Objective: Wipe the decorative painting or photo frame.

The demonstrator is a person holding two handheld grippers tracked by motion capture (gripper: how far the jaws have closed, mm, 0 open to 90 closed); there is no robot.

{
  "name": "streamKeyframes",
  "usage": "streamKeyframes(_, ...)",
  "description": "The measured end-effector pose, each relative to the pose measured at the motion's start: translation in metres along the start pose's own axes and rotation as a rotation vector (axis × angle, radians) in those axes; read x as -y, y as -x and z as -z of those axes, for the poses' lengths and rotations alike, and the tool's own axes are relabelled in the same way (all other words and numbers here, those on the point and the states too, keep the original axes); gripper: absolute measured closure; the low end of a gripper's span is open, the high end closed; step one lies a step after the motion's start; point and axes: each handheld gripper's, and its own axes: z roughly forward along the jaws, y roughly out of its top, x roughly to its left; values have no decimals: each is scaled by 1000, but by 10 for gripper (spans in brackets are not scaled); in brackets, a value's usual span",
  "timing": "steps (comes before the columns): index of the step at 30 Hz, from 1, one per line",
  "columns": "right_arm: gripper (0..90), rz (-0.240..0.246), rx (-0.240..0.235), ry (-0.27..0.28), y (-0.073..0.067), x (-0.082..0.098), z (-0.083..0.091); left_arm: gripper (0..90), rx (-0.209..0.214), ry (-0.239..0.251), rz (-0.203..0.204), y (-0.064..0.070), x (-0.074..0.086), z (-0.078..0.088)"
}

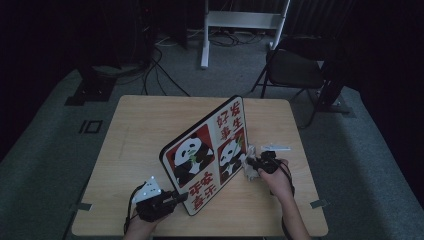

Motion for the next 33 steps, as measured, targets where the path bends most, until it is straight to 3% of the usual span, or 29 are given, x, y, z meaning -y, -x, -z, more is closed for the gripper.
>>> streamKeyframes(12,786,-16,-2,-11,3,7,-1,772,-8,3,-2,1,0,0)
streamKeyframes(21,785,-18,-8,98,3,-9,23,773,-15,3,-9,1,0,0)
streamKeyframes(22,785,-17,-9,137,1,-15,31,774,-14,2,-8,1,0,0)
streamKeyframes(25,785,-13,-15,167,-1,-21,39,774,-12,0,-5,1,0,0)
streamKeyframes(28,785,2,-29,234,-8,-35,54,774,-10,1,-2,0,0,0)
streamKeyframes(33,784,17,-42,268,-16,-45,64,774,-12,1,-3,0,0,0)
